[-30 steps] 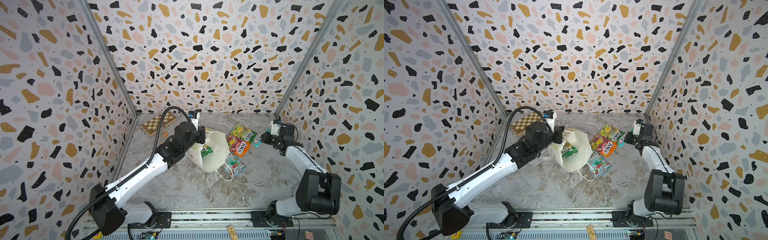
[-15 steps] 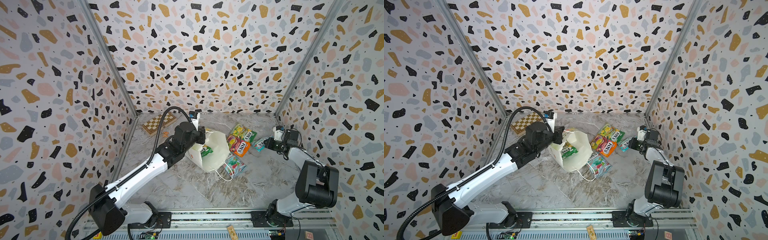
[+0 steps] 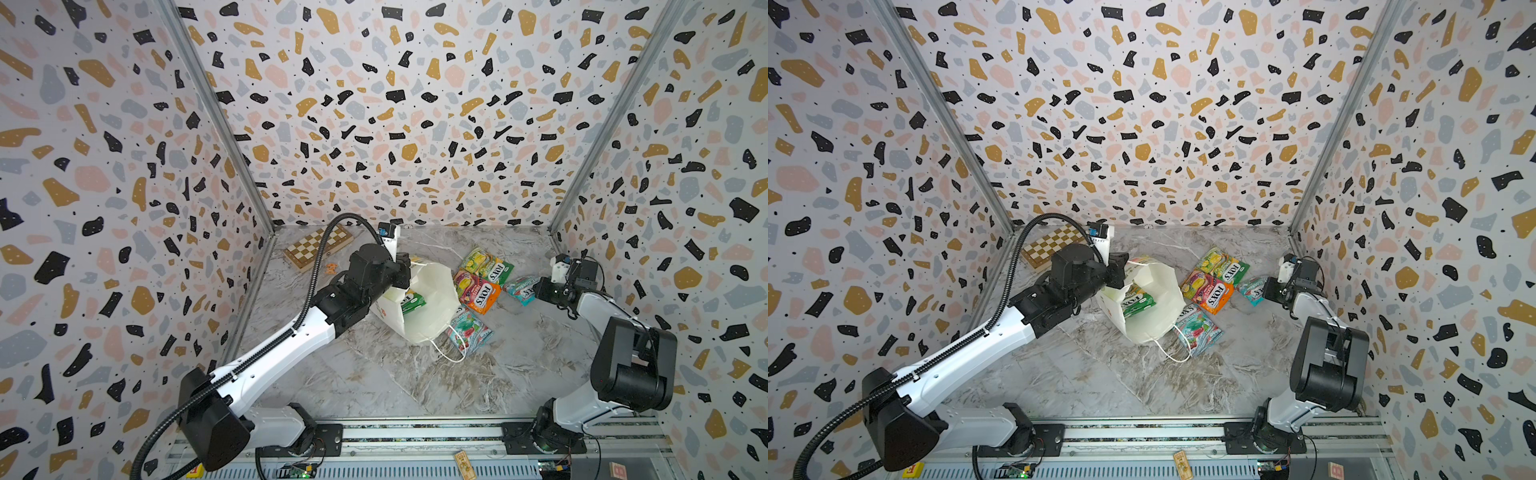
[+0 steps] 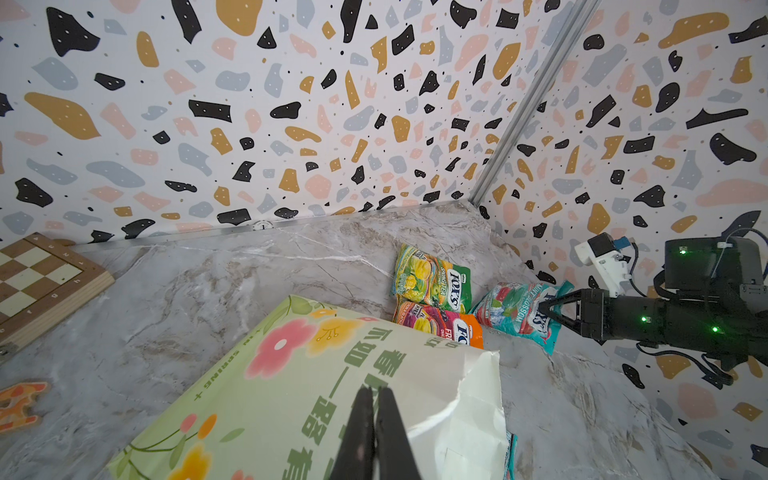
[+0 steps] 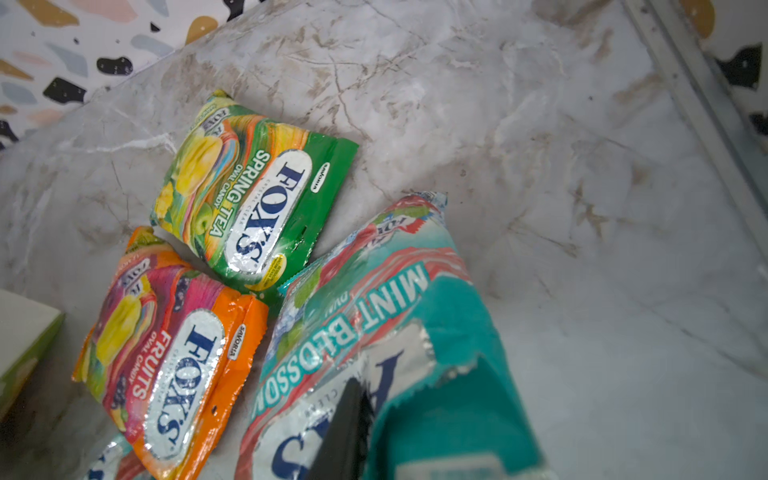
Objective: Take the snacks out of the paper bag
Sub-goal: Place the snack at the middle-right of the table.
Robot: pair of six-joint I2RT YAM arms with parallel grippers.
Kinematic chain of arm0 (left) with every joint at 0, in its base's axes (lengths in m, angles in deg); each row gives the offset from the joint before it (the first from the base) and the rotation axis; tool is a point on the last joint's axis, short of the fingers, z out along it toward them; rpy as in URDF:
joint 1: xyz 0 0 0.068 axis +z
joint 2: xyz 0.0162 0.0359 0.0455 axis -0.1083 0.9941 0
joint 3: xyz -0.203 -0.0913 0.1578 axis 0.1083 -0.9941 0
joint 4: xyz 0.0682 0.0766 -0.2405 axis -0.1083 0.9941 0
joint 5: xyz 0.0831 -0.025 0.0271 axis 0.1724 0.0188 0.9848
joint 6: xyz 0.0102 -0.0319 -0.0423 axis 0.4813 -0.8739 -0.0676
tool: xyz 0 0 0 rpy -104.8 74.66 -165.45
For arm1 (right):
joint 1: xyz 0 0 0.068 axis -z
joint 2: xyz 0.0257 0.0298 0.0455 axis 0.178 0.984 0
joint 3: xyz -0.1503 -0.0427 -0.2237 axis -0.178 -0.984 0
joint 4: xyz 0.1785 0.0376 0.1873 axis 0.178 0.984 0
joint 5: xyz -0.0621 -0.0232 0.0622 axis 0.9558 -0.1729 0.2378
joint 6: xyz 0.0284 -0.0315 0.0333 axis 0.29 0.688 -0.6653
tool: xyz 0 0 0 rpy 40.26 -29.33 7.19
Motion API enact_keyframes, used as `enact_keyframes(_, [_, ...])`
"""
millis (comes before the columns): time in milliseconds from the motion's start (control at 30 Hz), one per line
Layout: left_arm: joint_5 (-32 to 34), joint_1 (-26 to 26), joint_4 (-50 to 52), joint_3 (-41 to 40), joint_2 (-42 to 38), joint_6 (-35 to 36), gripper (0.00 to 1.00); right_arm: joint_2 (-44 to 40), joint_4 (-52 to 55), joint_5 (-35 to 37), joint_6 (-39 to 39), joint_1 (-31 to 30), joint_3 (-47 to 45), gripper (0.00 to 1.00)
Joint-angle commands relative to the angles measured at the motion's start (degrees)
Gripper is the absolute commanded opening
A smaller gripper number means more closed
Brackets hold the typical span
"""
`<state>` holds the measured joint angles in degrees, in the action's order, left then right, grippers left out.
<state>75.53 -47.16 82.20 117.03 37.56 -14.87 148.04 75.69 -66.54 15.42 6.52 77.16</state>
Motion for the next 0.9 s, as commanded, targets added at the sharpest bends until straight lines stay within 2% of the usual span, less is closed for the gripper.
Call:
enact_keyframes(0, [1.0, -0.1, -1.1, 1.0, -1.0, 0.9, 0.00, -0.2, 1.6, 3.2, -0.2, 0.2, 1.2, 0.28])
enact_keyframes(100, [1.0, 0.0, -1.1, 1.0, -1.0, 0.9, 0.00, -1.0, 1.7, 4.9, -0.8, 0.2, 1.0, 0.43])
enact_keyframes(500, [0.6, -0.1, -1.4, 0.9, -0.9, 0.9, 0.00, -8.2, 1.1, 8.2, -3.9, -0.8, -1.5, 0.77])
enact_keyframes(700, [0.1, -0.1, -1.7, 1.2, -0.9, 0.9, 0.00, -13.0, 0.8, 7.2, -6.5, -2.0, -3.3, 0.84])
enact_keyframes(767, [-0.1, -0.1, -1.7, 1.3, -1.0, 0.9, 0.00, -15.1, -0.6, 4.1, -7.3, -2.8, -4.0, 0.84])
enact_keyframes(867, [-0.4, -0.1, -1.8, 1.3, -1.1, 0.9, 0.00, -18.4, -3.4, -4.7, -9.2, -4.0, -5.1, 0.84])
